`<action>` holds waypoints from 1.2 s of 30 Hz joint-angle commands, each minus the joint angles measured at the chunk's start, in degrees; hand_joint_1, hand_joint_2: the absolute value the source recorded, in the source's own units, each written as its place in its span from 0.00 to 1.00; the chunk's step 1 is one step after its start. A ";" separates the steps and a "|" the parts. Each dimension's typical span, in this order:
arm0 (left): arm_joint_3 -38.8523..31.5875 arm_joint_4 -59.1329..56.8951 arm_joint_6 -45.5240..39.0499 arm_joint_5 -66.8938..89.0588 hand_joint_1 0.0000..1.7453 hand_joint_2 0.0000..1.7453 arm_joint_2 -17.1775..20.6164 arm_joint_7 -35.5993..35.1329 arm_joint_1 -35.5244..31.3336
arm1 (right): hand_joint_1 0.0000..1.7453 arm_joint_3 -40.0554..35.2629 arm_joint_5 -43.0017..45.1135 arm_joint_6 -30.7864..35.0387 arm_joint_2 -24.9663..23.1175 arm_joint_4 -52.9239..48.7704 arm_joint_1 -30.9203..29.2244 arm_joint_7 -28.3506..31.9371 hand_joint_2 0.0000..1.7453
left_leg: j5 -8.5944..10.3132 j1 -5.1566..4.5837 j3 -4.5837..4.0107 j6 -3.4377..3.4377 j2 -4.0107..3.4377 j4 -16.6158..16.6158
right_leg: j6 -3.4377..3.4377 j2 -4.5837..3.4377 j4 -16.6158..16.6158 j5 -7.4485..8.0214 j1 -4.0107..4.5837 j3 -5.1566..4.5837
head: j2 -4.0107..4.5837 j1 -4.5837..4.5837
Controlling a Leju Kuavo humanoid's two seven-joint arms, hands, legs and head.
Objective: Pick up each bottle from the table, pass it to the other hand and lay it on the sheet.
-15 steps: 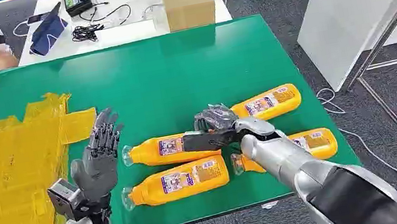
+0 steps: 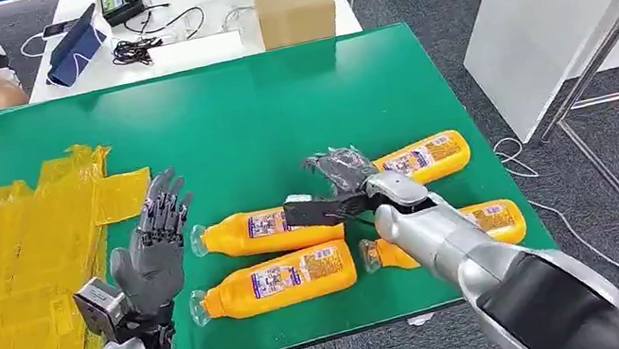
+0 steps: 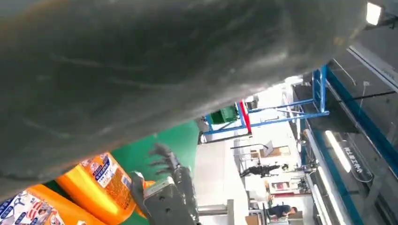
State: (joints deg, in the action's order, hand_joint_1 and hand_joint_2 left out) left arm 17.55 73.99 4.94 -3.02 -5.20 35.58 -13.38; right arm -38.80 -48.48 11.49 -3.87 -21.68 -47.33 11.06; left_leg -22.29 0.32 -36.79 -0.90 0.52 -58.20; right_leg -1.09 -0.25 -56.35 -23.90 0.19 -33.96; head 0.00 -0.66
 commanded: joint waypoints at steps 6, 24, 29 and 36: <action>-1.36 -2.12 -1.44 0.76 0.00 0.00 0.01 -1.52 -0.13 | 0.00 -2.25 -1.23 5.68 -4.50 -7.05 -1.18 -2.10 1.00 | -0.05 -0.02 0.10 0.03 -0.11 0.03 | -0.01 -0.05 -0.07 -0.04 -0.02 0.03 | 0.00 0.00; -4.09 -3.59 -1.96 1.53 0.00 0.00 -0.11 -1.11 0.16 | 0.00 -3.28 13.46 -9.77 -5.59 -23.42 4.78 3.08 1.00 | -0.17 -0.03 0.36 0.05 -0.05 0.04 | -0.01 0.01 -0.06 -0.18 -0.02 0.29 | 0.00 0.00; -5.04 -3.40 -2.27 1.59 0.00 0.00 -0.03 -0.89 -0.01 | 0.00 -6.21 14.73 -12.60 -7.22 -15.71 2.72 0.74 1.00 | -0.05 -0.02 0.14 0.02 -0.05 0.04 | 0.00 -0.01 -0.06 -0.06 -0.02 0.06 | 0.00 0.00; -5.49 -3.69 -2.34 1.64 0.00 0.00 -0.09 -0.65 -0.35 | 0.00 -7.74 15.67 -13.97 -7.47 -12.25 1.81 0.52 1.00 | -0.08 -0.02 0.22 0.03 -0.02 0.05 | -0.01 0.02 -0.05 -0.10 -0.03 0.17 | 0.00 0.00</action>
State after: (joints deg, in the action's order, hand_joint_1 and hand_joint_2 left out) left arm 13.94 73.83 2.56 -1.46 -5.38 34.95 -11.87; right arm -42.45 -33.18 -1.71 -11.10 -40.87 -42.10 11.82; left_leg -22.30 0.33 -36.80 -0.89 0.54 -58.19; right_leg -1.07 -0.25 -56.43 -23.92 0.18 -34.00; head 0.00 -0.66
